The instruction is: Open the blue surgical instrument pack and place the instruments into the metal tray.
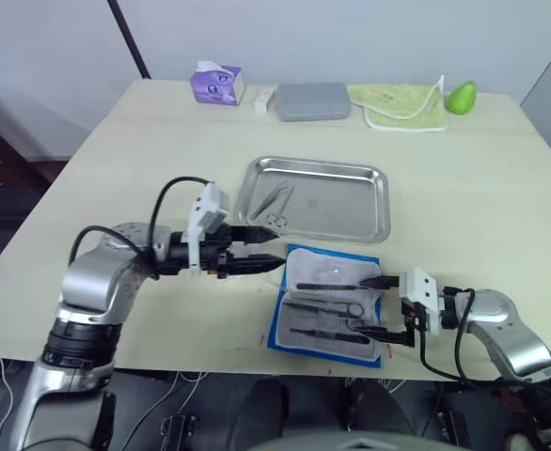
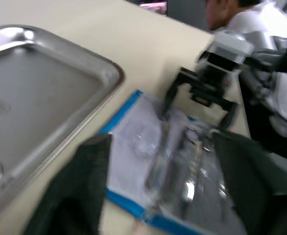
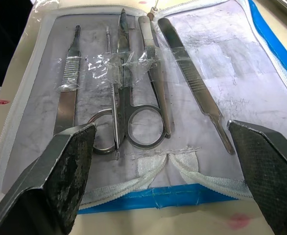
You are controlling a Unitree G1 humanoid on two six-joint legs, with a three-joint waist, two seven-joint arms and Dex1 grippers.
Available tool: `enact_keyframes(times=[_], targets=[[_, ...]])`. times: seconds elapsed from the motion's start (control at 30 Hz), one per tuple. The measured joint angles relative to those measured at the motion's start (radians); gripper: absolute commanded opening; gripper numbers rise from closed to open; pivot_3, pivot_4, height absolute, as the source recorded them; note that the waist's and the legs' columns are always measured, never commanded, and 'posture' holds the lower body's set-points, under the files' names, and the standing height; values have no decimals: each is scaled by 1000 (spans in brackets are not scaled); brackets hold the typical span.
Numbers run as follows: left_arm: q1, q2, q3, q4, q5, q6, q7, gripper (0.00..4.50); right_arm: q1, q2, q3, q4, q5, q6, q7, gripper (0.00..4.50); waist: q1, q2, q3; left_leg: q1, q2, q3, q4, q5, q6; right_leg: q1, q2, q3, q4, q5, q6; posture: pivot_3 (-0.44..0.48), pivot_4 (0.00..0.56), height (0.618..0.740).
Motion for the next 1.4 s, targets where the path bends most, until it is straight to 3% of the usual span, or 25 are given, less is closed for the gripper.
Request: enact_keyframes(times=[0.2,0.47,0.53,0.67,1.0,1.4], targets=[[89,119,58,93,17,-149,-128,4449,19,-6,-17,-7,2,0,-4,4500,15,0,0,0,1,0,0,0,0,0,0,0,0,-1,-2,0,150,740],[58,108,38,80,38,-190,-107,4449,23,-8,-20,-10,4,0,-4,4500,13,0,0,0,0,0,0,0,0,0,0,0,0,0,0,0,150,740],[12,73,-8,78,73,-206,-82,4233,29,-14,-28,-11,5,0,-3,4500,18,0,0,-1,-1,1,0,0,0,0,0,-1,0,0,0,0,150,740],[-87,-14,-156,61,132,-210,-47,2928,23,-12,-25,-12,5,1,-6,4500,11,-2,-1,-1,-1,1,0,0,0,0,1,0,0,0,0,0,150,740],[-176,-126,-347,223,331,-356,-21,2928,32,-12,-20,-23,5,7,-20,4500,10,0,0,-1,-1,2,0,0,0,0,3,0,0,0,0,0,150,740],[-219,-230,-423,329,455,-441,26,2928,51,-11,-22,-42,5,11,-47,4500,10,-1,0,-1,-1,1,1,0,1,0,3,0,0,0,0,0,150,740]])
